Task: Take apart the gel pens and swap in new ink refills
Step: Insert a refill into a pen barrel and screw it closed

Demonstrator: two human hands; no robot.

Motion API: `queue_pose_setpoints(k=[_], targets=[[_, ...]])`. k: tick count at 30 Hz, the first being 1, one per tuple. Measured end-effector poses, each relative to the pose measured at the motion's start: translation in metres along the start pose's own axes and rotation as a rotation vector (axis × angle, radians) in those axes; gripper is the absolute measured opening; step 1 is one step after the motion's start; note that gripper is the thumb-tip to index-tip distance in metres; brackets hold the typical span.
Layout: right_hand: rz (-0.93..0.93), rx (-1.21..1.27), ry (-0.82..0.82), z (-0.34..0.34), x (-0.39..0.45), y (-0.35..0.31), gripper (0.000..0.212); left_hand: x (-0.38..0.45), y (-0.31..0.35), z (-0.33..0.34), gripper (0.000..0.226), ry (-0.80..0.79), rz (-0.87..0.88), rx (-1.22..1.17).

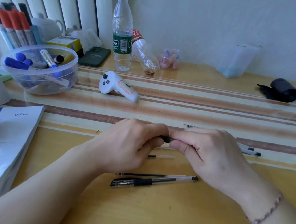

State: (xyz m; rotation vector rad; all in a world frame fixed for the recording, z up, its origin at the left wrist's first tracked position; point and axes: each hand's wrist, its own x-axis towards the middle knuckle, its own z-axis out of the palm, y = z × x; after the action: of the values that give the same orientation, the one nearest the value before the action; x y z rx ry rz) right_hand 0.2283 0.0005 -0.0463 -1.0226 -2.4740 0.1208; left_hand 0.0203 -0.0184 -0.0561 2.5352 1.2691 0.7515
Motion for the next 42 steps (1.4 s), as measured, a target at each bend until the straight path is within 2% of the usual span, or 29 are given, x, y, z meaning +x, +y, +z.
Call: queue_pose_setpoints(k=[4, 8, 10, 13, 17, 21, 26, 29, 36, 42], targets=[[-0.014, 0.011, 0.04, -0.004, 0.0, 0.005, 0.034, -0.001, -0.008, -0.004, 0.019, 0.063, -0.064, -0.03], [0.061, 0.088, 0.092, -0.008, -0.002, 0.009, 0.038, -0.002, -0.015, -0.009, 0.023, 0.149, -0.101, -0.049], [0.08, 0.155, 0.072, -0.008, -0.003, 0.009, 0.034, -0.001, -0.014, -0.01, 0.018, 0.148, -0.08, -0.085], [0.088, 0.121, 0.07, -0.007, -0.002, 0.006, 0.03, 0.0, -0.01, -0.009, 0.019, 0.122, -0.027, -0.097], [0.041, 0.077, 0.18, -0.003, -0.001, 0.005, 0.031, 0.001, -0.007, -0.007, 0.027, 0.098, -0.022, -0.116], [0.047, 0.162, 0.269, -0.002, 0.0, 0.003, 0.022, 0.0, -0.007, -0.007, 0.035, 0.123, -0.069, -0.142], [0.071, 0.163, 0.156, -0.001, -0.001, 0.0, 0.035, 0.001, -0.008, -0.008, 0.042, 0.182, -0.086, -0.155], [0.061, 0.116, 0.168, 0.001, 0.0, 0.003, 0.041, 0.001, -0.008, -0.007, 0.04, 0.174, -0.089, -0.165], [0.117, 0.142, 0.188, 0.001, 0.0, 0.001, 0.02, 0.001, -0.009, -0.009, 0.031, 0.161, -0.134, -0.225], [0.11, 0.111, 0.279, -0.007, 0.001, -0.001, 0.022, 0.0, -0.011, -0.013, 0.033, 0.192, -0.23, -0.37]])
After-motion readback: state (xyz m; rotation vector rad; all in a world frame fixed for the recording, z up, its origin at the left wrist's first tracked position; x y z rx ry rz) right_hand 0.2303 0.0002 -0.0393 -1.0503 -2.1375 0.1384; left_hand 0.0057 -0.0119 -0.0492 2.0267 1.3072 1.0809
